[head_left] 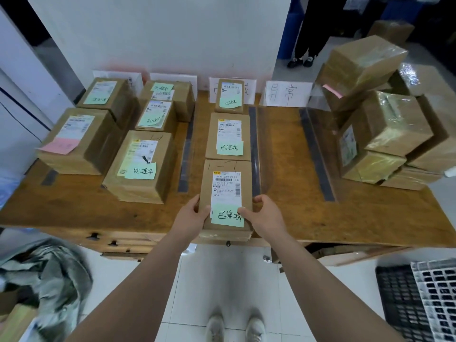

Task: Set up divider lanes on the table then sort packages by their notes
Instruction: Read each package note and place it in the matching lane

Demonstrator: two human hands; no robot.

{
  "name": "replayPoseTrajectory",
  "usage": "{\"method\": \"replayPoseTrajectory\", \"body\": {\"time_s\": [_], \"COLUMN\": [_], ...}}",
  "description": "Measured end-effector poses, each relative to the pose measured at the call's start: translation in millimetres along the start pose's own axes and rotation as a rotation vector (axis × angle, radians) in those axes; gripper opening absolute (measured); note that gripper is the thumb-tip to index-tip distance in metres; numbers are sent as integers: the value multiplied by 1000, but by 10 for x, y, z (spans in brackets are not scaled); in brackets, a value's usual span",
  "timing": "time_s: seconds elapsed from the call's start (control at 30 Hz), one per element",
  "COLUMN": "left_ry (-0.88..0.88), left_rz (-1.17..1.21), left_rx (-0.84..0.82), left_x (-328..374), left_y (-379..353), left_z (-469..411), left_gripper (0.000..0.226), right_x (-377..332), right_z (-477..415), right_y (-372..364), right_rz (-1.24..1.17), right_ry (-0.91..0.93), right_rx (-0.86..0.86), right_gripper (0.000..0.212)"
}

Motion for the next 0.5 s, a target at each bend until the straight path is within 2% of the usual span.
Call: {"method": "replayPoseTrajectory", "body": {"time_s": [0.13, 0.33, 0.5], "left_ry": [-4, -87, -264], "left_rz": [-28, -207, -406], "left_rx": [2, 69, 133], "left_x": [20, 227, 739], "left_y": [4, 58, 130], "left_z": [-23, 56, 295], "left_gripper": [39, 38, 34], "right_x": [-13, -137, -428], "right_z": [-35, 98, 320], "right_y": [-12, 62, 361], "right_rz": [-12, 45, 225], "right_ry": [4, 70, 216], "right_rx": [-1, 30, 122], "right_gripper": [46, 48, 56]}}
Point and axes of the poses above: each hand's wrist, its own z-axis away from the middle knuckle, its own y-axis out of the back of the hand, x = y × z, the point moved 8 cm from there along -z, towards the middle knuckle, and after that the axes turned 1 degree about -x, right-handed, at the moved point
